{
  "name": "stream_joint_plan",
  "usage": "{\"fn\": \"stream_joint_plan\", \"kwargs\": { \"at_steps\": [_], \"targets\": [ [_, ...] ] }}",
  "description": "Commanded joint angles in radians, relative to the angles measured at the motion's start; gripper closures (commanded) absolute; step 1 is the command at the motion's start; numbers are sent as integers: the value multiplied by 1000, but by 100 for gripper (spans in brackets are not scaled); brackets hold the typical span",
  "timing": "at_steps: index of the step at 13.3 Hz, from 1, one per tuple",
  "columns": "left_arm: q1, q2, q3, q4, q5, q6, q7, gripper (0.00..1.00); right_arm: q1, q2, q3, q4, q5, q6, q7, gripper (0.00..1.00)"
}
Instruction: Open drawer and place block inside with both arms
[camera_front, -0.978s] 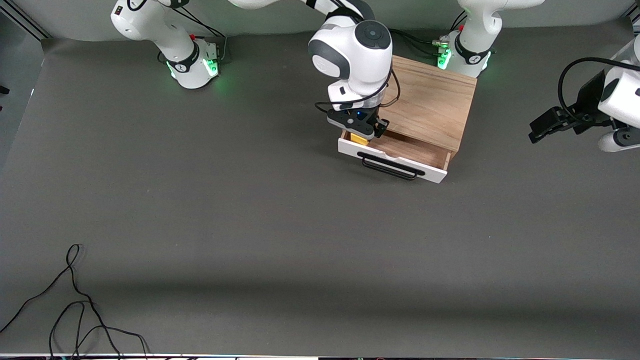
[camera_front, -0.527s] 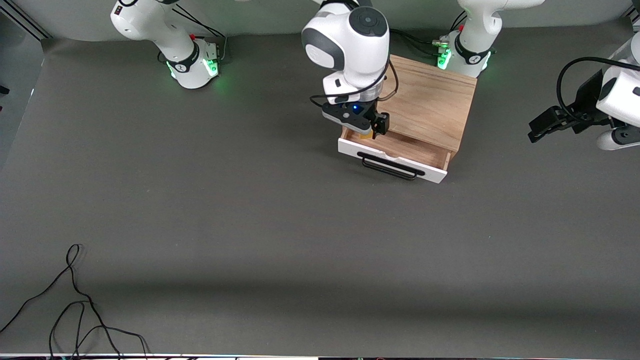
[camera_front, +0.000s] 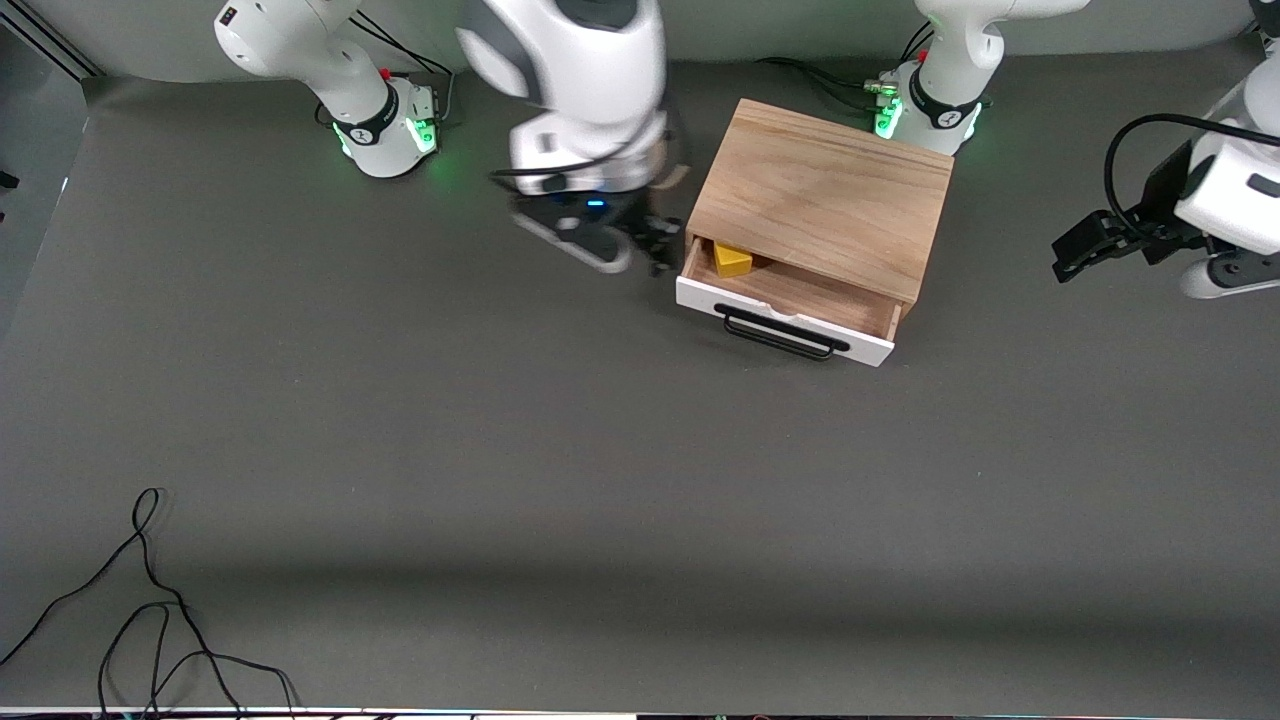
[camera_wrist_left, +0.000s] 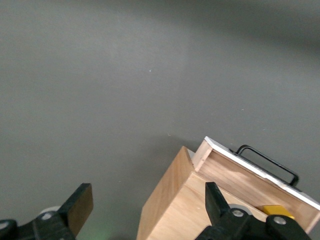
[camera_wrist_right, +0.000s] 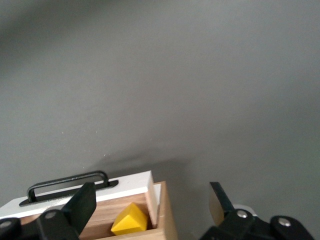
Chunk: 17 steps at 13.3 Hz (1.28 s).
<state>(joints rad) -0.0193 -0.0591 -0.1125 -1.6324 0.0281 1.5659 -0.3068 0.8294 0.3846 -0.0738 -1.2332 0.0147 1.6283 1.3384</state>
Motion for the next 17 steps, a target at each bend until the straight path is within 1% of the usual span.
{"fn": "stream_joint_plan", "kwargs": {
  "at_steps": [1, 3, 5, 8, 10, 13, 14, 16, 17],
  "targets": [
    [-24, -22, 0, -15, 35, -4, 8, 0, -207, -182, 121, -173, 14, -1, -202, 0],
    [-34, -19, 2, -20, 38, -1, 9, 0, -350, -263, 161, -235, 10, -51, -377, 0],
    [-34, -19, 4, -27, 36, 11, 8, 0, -477, -311, 167, -262, 8, -91, -560, 0],
    [-30, -33, 5, -58, 36, 92, 6, 0, -640, -368, 167, -296, 8, -93, -818, 0],
    [-24, -28, 5, -55, 36, 105, 6, 0, -749, -388, 167, -316, 8, -93, -1000, 0],
    [-27, -24, 5, -47, 36, 115, 5, 0, -852, -391, 155, -315, 7, -94, -1186, 0],
    [-27, -21, 4, -44, 36, 115, 5, 0, -860, -391, 140, -312, 5, -102, -1234, 0],
    [-27, -18, 4, -37, 36, 115, 3, 0, -856, -388, 62, -310, 8, -104, -1289, 0],
    [-25, -12, 4, -31, 36, 111, 8, 0, -857, -385, 39, -311, 11, -102, -1315, 0]
  ]
}}
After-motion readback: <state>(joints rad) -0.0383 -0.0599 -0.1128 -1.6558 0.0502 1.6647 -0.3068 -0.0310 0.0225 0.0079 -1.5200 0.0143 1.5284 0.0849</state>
